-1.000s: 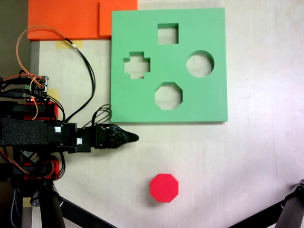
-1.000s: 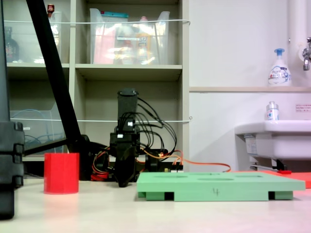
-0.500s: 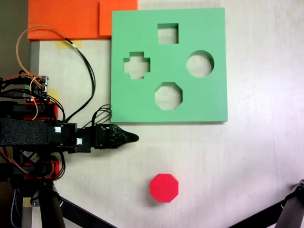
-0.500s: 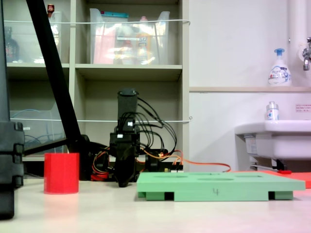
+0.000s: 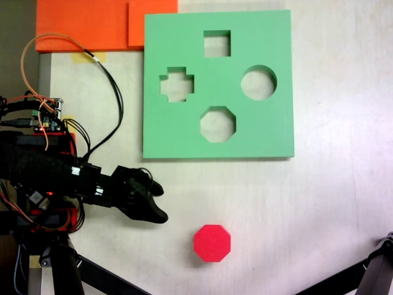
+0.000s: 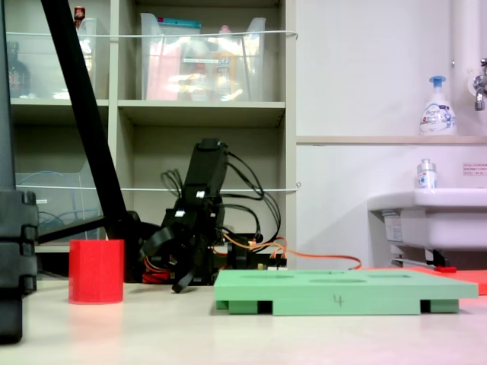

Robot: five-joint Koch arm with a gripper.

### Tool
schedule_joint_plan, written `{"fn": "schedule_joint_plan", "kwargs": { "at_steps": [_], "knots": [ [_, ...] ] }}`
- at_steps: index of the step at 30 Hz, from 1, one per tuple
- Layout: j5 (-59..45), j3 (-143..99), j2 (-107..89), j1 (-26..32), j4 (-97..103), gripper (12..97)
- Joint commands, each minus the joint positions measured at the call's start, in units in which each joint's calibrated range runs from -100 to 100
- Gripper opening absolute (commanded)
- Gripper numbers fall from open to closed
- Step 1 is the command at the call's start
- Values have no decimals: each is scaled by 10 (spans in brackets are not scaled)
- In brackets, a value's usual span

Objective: Put the octagonal pillar block into the corresponding hole

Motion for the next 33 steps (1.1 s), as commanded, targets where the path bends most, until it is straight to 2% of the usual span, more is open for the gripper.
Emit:
{"fn": "schedule_joint_plan", "kwargs": {
  "at_steps": [1,3,5,7,15,16,20,23,27,33],
  "knots": [
    [14,-10,-4,-27,-76,453],
    [41,5,-4,-29,-227,442],
    [64,124,-4,-29,-447,442],
    [73,216,-4,-29,-581,441],
    [99,405,-4,-16,-715,448],
    [99,459,-4,-15,-755,482],
    [99,696,211,-13,-936,616],
    [101,753,249,-10,-938,690],
    [101,912,402,-11,-1011,813],
    [106,1033,525,-16,-1021,823]
  ]
}}
